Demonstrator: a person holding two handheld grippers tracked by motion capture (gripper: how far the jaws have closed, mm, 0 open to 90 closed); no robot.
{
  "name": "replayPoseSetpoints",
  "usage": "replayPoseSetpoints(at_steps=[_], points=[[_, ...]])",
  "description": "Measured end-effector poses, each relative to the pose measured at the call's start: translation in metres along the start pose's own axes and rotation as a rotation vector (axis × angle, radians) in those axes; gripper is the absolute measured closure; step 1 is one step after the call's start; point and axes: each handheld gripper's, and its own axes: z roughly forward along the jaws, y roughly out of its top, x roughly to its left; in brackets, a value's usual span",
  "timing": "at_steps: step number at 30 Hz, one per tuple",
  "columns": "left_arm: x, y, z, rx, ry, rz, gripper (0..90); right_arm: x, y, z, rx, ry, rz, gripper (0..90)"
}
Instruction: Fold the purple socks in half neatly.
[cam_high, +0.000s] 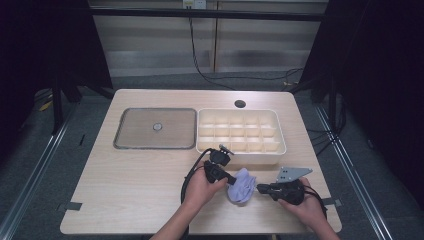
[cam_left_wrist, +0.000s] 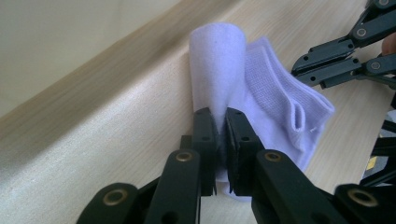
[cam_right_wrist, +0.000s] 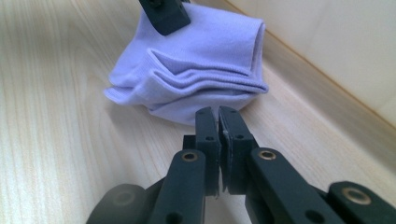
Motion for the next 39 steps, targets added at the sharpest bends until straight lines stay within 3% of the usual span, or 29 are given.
replayPoseSetpoints(at_steps=[11, 16, 21, 24, 30, 39], points=[[-0.006, 0.003, 0.000, 0.015, 0.010, 0.017, 83.7, 0.002, 0.011, -0.004, -0.023, -0.014, -0.009, 89.0], [-0.007, 0.003, 0.001, 0.022, 0.014, 0.020, 83.6, 0.003, 0.022, -0.002, -0.007, -0.031, -0.025, 90.0], [-0.007, 0.003, 0.001, 0.028, 0.012, 0.020, 83.7, 0.003, 0.035, 0.002, -0.031, -0.025, -0.010, 90.0], [-0.006, 0.003, 0.001, 0.027, 0.008, 0.019, 83.6, 0.006, 0.041, 0.009, -0.050, 0.002, -0.012, 90.0], [-0.006, 0.002, 0.002, 0.020, 0.008, 0.014, 83.7, 0.016, 0.042, 0.027, 0.004, 0.023, -0.052, 90.0], [-0.007, 0.003, 0.003, 0.039, 0.020, 0.031, 83.8, 0.011, 0.029, 0.026, 0.048, 0.030, -0.035, 90.0]])
